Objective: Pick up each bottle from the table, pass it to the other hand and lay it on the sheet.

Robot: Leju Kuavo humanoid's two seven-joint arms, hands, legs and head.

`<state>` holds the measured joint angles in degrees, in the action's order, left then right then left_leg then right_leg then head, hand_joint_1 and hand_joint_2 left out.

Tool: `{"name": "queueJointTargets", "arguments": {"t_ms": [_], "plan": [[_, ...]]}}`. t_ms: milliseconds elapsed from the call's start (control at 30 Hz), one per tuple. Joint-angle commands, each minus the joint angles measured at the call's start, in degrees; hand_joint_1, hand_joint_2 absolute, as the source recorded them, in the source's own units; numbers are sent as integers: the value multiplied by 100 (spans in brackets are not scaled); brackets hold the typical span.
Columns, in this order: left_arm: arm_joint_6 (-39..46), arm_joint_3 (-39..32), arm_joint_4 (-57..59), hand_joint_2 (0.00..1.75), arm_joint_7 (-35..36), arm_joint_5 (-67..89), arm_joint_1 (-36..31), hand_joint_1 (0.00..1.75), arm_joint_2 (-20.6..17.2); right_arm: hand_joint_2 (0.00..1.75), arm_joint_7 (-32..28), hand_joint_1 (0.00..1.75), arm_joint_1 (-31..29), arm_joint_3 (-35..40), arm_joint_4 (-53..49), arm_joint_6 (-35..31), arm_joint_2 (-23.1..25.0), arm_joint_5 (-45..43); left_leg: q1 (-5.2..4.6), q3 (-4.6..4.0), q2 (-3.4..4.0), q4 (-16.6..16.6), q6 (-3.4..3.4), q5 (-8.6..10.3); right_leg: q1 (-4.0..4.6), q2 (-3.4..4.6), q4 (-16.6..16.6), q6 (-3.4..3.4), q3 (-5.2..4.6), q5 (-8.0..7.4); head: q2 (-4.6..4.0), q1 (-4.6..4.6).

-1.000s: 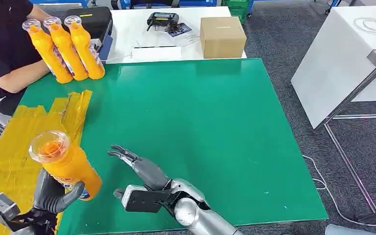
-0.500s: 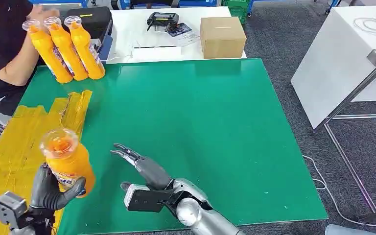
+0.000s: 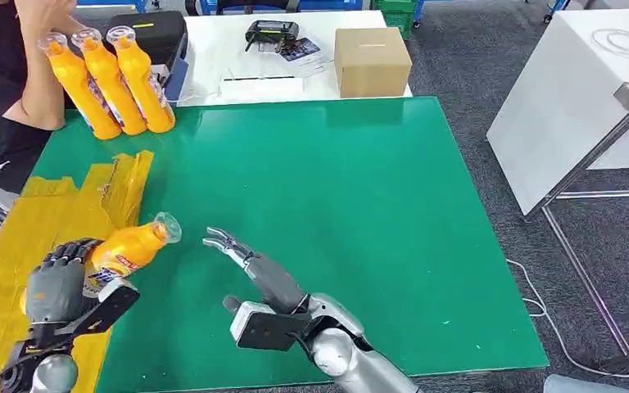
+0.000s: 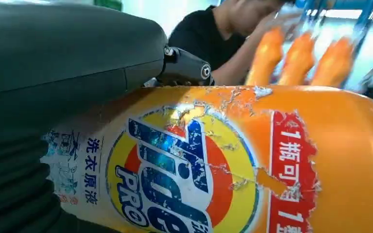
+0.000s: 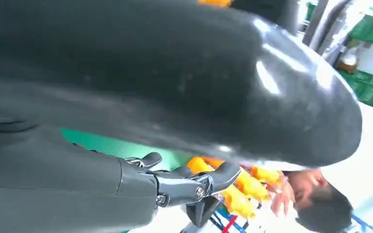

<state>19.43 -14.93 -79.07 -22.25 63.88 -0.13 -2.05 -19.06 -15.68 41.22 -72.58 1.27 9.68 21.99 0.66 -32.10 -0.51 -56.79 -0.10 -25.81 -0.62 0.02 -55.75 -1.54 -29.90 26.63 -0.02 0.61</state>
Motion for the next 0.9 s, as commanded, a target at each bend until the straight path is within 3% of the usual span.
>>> {"name": "queueJointTargets", "arguments": {"t_ms": [33,200,567,600,633,900], "plan": [[129,206,1929,175,217,576,-380,175,-347,0,-10,0,-162,-47,-63,87,-256,-101,-5,13,-5,10,2,4,-4,-9,6,2,14,0,0,0],[-562,434,2443,175,33,423,-468,175,-701,0,-28,0,-264,-55,60,123,-258,-197,-3,12,-3,8,2,3,-3,-6,5,3,11,1,0,0],[-570,427,2448,175,29,418,-474,175,-720,0,-28,0,-267,-57,62,123,-259,-197,-1,70,4,15,-7,13,0,6,2,8,66,-9,0,2],[-737,535,2525,175,208,539,-508,105,-793,0,-32,0,-279,-52,82,130,-255,-216,-3,77,-2,14,-10,12,-3,1,-2,6,72,-4,0,2],[-813,548,2575,0,232,497,-541,0,-826,0,-32,0,-293,-54,100,130,-251,-225,-3,81,-5,12,-13,12,-4,-1,-5,5,76,0,0,2],[-749,529,1899,0,47,245,-260,0,-931,0,-40,0,-279,-106,148,131,-241,-246,-1,92,9,14,-16,15,-1,11,-8,7,84,-3,0,2]]}}
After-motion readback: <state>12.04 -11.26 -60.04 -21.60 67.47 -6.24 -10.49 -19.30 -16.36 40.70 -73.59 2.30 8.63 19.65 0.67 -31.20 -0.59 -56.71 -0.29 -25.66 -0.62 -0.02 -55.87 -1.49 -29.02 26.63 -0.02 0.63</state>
